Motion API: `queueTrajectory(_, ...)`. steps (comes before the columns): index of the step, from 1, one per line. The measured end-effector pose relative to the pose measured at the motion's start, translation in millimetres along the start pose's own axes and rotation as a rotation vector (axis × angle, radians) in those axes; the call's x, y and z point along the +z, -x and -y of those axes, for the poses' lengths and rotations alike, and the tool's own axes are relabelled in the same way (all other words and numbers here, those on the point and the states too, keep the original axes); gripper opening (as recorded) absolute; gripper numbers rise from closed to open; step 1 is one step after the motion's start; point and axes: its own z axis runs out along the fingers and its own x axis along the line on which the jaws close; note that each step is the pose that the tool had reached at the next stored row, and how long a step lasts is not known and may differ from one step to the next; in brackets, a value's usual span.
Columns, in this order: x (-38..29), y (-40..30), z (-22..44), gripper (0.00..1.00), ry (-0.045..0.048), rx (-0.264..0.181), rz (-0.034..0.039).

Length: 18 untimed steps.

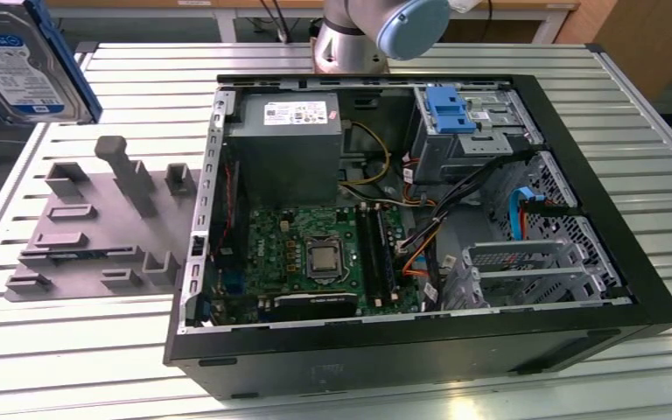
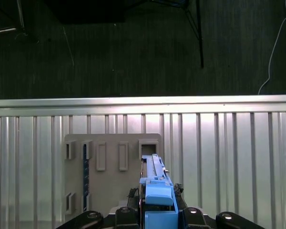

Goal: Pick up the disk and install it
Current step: 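Pick up the disk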

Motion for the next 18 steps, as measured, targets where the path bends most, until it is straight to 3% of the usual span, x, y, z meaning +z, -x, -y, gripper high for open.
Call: queueTrajectory(18, -17.4, 0.1, -0.3, 0.36, 0.0000, 0.000, 0.0000)
